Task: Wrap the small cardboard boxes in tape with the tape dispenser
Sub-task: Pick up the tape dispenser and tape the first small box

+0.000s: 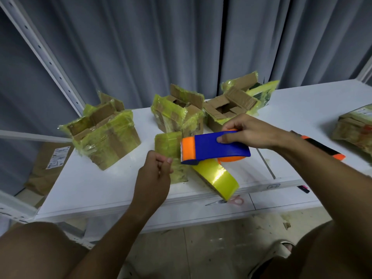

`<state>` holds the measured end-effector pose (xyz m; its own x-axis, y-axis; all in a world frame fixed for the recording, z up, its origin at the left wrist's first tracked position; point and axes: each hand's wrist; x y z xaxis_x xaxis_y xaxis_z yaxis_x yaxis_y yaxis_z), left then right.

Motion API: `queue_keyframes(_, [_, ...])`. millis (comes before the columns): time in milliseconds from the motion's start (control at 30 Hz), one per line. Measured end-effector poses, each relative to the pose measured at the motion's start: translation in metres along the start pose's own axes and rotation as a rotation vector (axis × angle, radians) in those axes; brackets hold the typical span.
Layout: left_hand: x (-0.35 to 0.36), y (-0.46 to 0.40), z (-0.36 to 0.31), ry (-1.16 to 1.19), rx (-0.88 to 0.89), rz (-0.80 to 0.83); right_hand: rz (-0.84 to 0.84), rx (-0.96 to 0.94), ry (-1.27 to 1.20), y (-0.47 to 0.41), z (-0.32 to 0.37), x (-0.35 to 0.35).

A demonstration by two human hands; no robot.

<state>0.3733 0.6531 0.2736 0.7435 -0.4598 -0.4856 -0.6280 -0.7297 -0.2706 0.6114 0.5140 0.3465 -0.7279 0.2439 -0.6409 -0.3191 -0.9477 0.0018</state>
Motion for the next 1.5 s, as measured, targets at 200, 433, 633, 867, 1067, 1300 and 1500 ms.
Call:
queue_keyframes(200, [0.003, -0.007, -0.010, 0.100, -0.053, 0.040, -0.035, -0.001, -0.003, 0.002, -0.010, -0.003])
queue_keyframes(433, [0.014, -0.015, -0.029, 0.476, -0.344, 0.115, -0.086, 0.056, -0.062, 0.009, -0.019, -0.001])
queue_keyframes(633, [0.026, -0.012, -0.035, 0.666, -0.473, 0.155, -0.129, 0.125, -0.192, 0.021, -0.028, 0.009])
queue_keyframes(867, [0.052, 0.005, -0.034, 0.637, -0.475, 0.141, -0.167, 0.182, -0.301, 0.032, -0.040, 0.029])
queue_keyframes(1067, [0.057, 0.006, -0.036, 0.707, -0.468, 0.119, -0.288, 0.111, -0.155, 0.040, -0.040, 0.036])
queue_keyframes(1300, [0.066, 0.003, -0.035, 0.697, -0.437, 0.079, -0.346, 0.057, 0.119, 0.043, -0.039, 0.029])
queue_keyframes(1500, [0.069, -0.001, -0.034, 0.757, -0.480, 0.024, -0.352, 0.102, 0.104, 0.043, -0.039, 0.055])
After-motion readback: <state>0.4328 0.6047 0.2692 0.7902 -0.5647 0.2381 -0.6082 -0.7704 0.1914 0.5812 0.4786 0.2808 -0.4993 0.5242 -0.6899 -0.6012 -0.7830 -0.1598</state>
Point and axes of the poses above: each hand's wrist, its own y-axis away from the middle knuckle, its own x-axis out of the palm, z = x × y, and after that the axes turned 1 degree about x, right-handed
